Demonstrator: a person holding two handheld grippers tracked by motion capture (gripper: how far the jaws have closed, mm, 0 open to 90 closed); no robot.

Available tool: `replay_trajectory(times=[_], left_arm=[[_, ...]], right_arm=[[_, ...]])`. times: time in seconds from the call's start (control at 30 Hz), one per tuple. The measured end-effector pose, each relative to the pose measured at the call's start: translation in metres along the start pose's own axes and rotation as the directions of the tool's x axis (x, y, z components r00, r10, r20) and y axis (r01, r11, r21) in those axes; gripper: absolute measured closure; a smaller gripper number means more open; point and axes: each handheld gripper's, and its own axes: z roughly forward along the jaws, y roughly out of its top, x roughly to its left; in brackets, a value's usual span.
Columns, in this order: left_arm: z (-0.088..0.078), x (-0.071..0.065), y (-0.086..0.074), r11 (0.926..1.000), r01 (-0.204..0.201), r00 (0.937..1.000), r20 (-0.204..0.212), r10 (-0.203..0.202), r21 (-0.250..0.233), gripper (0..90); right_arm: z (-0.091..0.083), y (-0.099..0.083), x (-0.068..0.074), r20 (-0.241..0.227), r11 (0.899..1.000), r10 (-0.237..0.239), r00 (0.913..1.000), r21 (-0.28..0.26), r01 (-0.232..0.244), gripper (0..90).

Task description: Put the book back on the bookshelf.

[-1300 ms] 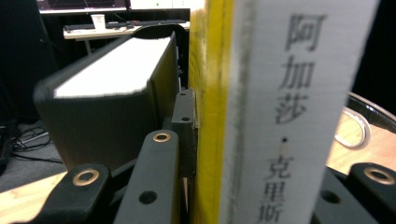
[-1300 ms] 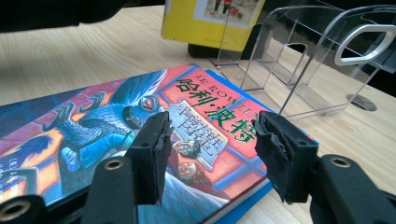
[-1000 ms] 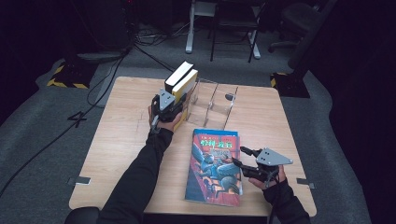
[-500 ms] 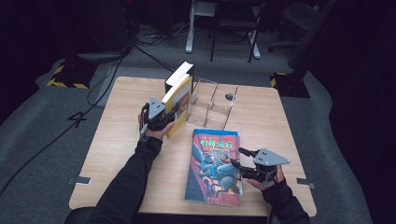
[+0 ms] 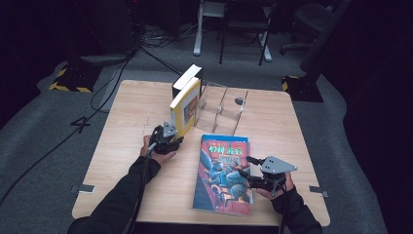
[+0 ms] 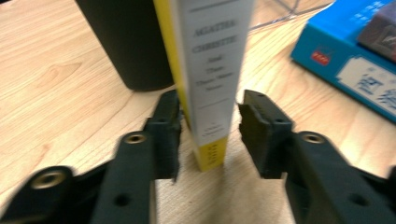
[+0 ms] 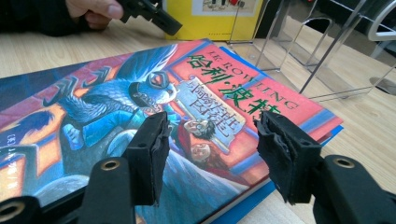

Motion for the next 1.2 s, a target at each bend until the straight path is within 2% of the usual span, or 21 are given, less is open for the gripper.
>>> replay_trajectory(times=[0.07,0.13,0.2,0.27,0.3,0.53,0.6,0.77,0.87,0.93,1.03,1.13,1.17,1.2], left_arm=[[0.001,0.0,0.001,1.0,-0.003,1.0,0.001,0.003,0.007,70.3],[0.003,-0.001,0.003,0.9999,0.01,0.9998,-0.02,-0.009,0.009,72.1],[0.006,-0.001,0.005,0.9988,0.047,0.9984,-0.031,-0.046,0.011,73.3],[0.009,-0.001,0.007,0.998,0.061,0.9971,-0.047,-0.06,0.016,73.6],[0.012,-0.001,0.009,0.9958,0.091,0.9947,-0.051,-0.09,0.015,74.0],[0.024,-0.004,0.02,0.9936,0.111,0.9897,-0.092,-0.109,0.017,74.4],[0.027,-0.005,0.022,0.9901,0.14,0.9858,-0.095,-0.139,0.009,74.5],[0.034,-0.009,0.027,0.9892,0.147,0.9795,-0.141,-0.144,0.009,75.0],[0.036,-0.014,0.03,0.9855,0.17,0.9697,-0.179,-0.166,0.006,75.2],[0.037,-0.016,0.03,0.9856,0.169,0.9681,-0.189,-0.165,0.006,75.2],[0.037,-0.018,0.031,0.9883,0.152,0.9729,-0.178,-0.148,0.009,75.0],[0.037,-0.023,0.031,0.9925,0.121,0.9759,-0.185,-0.116,0.014,74.8],[0.037,-0.023,0.031,0.9927,0.119,0.9765,-0.183,-0.114,0.016,74.9],[0.037,-0.021,0.031,0.991,0.133,0.9766,-0.172,-0.129,0.014,75.0]], right_arm=[[0.0,0.0,0.0,-0.003,1.0,0.0,1.0,0.002,0.0,44.0],[0.001,0.0,0.0,-0.003,1.0,0.0,1.0,-0.001,0.0,44.0],[0.001,0.0,0.0,-0.002,1.0,0.0,1.0,0.0,0.0,44.0],[0.001,0.0,0.0,-0.004,1.0,-0.001,1.0,0.0,0.001,44.0],[0.001,0.0,0.0,-0.005,1.0,-0.004,1.0,0.0,0.004,44.0],[0.001,0.0,0.0,-0.006,1.0,-0.001,1.0,0.003,0.001,44.0],[0.001,0.0,-0.001,-0.006,1.0,0.0,1.0,0.0,0.0,44.0],[0.001,0.0,-0.001,-0.005,1.0,-0.006,1.0,-0.003,0.006,44.0],[0.002,0.0,-0.002,-0.007,1.0,-0.004,1.0,-0.002,0.004,44.0],[0.001,0.0,-0.001,-0.006,1.0,-0.007,1.0,-0.002,0.007,44.0],[0.001,0.0,-0.001,-0.007,1.0,-0.01,0.9999,-0.004,0.01,44.1],[0.001,0.0,-0.001,-0.006,1.0,-0.01,0.9999,-0.001,0.01,44.1],[0.001,0.0,-0.002,-0.004,1.0,-0.009,0.9999,-0.001,0.009,44.1],[0.001,0.0,-0.002,-0.005,1.0,-0.008,1.0,-0.002,0.008,44.1]])
